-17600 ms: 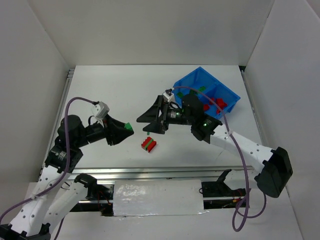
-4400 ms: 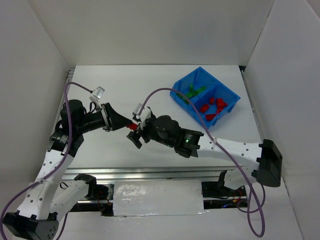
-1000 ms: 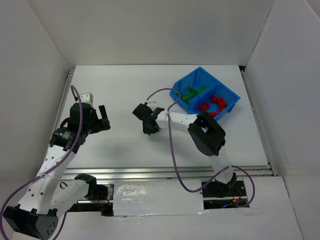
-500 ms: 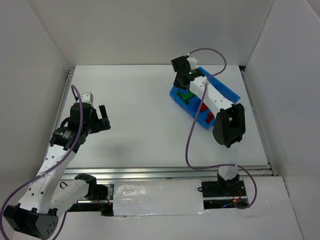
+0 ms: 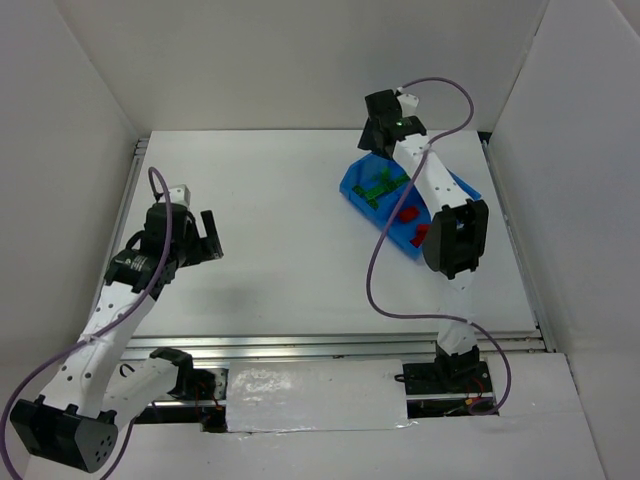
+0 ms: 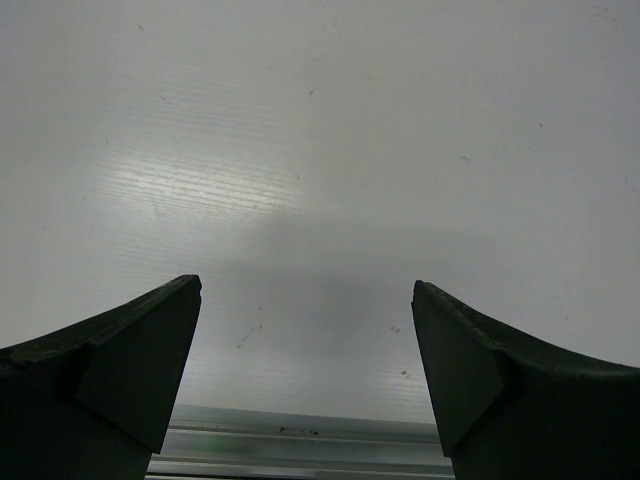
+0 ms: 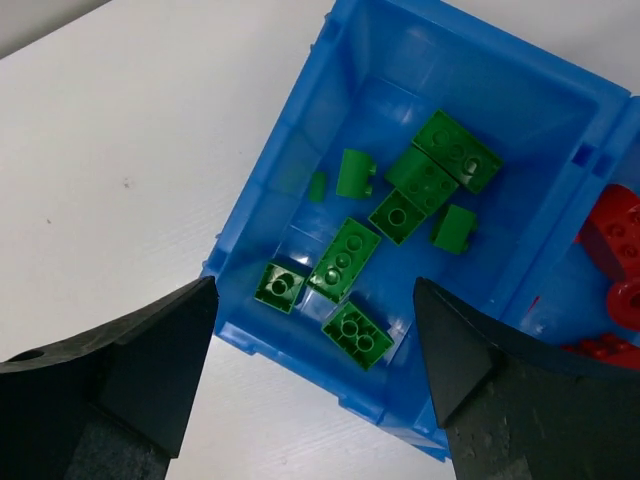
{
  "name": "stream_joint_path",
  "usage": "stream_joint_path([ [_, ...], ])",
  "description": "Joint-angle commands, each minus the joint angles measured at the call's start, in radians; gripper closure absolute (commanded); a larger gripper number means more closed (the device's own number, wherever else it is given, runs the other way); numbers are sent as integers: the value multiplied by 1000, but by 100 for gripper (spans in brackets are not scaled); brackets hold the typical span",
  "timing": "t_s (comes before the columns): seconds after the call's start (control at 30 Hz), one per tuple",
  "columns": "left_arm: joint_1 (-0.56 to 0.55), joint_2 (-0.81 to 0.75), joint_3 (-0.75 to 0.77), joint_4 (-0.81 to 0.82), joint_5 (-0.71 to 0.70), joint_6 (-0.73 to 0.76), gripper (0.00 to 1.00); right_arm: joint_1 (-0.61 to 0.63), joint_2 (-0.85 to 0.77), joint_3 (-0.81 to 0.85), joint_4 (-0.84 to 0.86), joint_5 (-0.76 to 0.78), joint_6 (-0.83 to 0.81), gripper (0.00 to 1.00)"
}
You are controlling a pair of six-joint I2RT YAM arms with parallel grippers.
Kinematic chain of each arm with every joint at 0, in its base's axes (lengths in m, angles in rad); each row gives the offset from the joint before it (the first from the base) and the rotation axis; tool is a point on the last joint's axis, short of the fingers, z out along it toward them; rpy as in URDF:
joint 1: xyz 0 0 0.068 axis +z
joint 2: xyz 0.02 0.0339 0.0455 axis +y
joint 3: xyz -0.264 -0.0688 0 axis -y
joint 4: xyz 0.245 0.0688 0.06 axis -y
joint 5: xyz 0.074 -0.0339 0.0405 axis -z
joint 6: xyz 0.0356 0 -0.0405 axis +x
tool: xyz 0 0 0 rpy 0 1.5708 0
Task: Sort the legos into containers by color
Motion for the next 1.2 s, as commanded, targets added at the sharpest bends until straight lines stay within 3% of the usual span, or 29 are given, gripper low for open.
stream_joint_path([
  [0.0, 6, 9, 7, 25, -11, 10, 0, -1, -92, -26, -6, 16, -13, 14],
  [0.13, 7, 0, 14, 14, -58, -2, 1, 29, -236, -190, -9, -14, -19, 9],
  [0.3, 10, -28, 17, 10, -92, -22, 0, 149, -622, -528, 109, 36, -93, 2],
  [0.4, 10, -43, 53, -13, -132, -45, 0, 287, -864, -755, 176, 70, -134, 0],
  [0.53, 10, -75, 113, -49, -181, -62, 0, 330, -1130, -861, 112, 67, -91, 0],
  [0.8, 10, -203, 179, -122, -302, -80, 0, 338, -1398, -956, -118, 182, 4, 0],
  [1.03, 12, -336, 170, -132, -335, -103, 0, 338, -1697, -996, -124, 116, -33, 0],
  [1.17, 12, -378, 138, -101, -332, -98, 1, 339, -1758, -998, -121, 110, -39, 0],
])
